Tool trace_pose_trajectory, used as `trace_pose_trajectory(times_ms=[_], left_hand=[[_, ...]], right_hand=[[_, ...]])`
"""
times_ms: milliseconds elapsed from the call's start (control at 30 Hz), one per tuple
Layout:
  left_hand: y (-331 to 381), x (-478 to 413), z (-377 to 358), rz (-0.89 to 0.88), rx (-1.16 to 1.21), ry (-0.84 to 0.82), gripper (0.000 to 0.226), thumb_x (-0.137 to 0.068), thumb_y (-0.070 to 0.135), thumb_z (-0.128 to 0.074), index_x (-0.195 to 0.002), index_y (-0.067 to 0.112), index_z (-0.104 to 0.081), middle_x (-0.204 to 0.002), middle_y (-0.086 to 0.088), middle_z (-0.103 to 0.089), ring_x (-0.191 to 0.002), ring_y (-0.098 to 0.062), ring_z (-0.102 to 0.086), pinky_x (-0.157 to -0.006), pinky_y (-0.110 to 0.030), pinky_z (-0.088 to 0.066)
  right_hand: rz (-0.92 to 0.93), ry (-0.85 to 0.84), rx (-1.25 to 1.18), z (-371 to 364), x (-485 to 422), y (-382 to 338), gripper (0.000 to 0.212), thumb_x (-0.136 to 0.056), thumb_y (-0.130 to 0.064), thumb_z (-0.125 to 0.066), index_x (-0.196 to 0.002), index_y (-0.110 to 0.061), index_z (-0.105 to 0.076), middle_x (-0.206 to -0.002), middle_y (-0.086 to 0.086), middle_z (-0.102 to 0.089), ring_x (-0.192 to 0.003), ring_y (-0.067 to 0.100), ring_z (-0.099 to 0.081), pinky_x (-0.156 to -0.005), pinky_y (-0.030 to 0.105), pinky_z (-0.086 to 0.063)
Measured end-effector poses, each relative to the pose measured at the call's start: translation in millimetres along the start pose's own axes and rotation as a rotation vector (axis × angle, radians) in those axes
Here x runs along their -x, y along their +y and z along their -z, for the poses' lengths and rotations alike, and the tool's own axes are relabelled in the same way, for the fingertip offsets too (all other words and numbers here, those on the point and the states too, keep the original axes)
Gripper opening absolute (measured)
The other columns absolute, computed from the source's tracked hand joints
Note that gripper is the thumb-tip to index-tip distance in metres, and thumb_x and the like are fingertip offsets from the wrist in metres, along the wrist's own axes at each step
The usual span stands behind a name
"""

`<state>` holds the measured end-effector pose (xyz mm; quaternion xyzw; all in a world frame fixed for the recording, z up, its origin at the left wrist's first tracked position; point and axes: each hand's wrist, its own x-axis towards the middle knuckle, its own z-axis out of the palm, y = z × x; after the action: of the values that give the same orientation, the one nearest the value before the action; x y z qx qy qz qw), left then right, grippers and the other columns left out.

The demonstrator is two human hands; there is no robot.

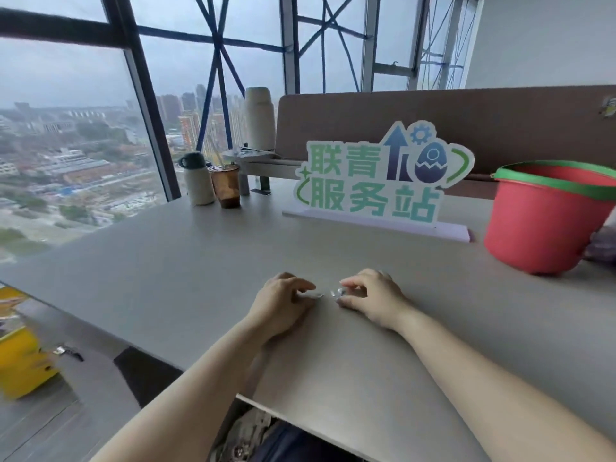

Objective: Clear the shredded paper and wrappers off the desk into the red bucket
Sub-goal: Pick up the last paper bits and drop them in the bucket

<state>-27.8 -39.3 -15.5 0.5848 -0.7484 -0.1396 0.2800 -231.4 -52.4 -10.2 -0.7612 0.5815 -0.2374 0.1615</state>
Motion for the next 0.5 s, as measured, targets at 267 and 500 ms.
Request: trace_pose_trajectory(times_ms=[267, 500], left_hand=[[4, -13, -11, -0.028, -0.003, 0.013, 0.021, -0.081, 0.032, -0.063, -0.100, 0.037, -0.069, -0.096, 0.009, -0.065, -0.088, -0.014, -0.062, -0.085, -0.032, -0.051], [3, -12, -14, -0.045, 0.008, 0.046, 0.019, -0.081, 0.031, -0.063, -0.099, 0.035, -0.070, -0.096, 0.008, -0.065, -0.088, -0.014, -0.062, -0.085, -0.030, -0.050]], right_hand=[[0.007, 0.082, -0.013, -6, -2, 0, 0.026, -0.077, -0.047, -0.067, -0.100, -0.034, -0.071, -0.100, -0.004, -0.062, -0.105, 0.019, -0.049, -0.089, 0.029, -0.040], [0.033, 0.115, -0.045, -10, -3, 3, 0.017, -0.076, -0.043, -0.069, -0.091, -0.037, -0.073, -0.081, -0.014, -0.054, -0.096, 0.015, -0.050, -0.081, 0.027, -0.039]])
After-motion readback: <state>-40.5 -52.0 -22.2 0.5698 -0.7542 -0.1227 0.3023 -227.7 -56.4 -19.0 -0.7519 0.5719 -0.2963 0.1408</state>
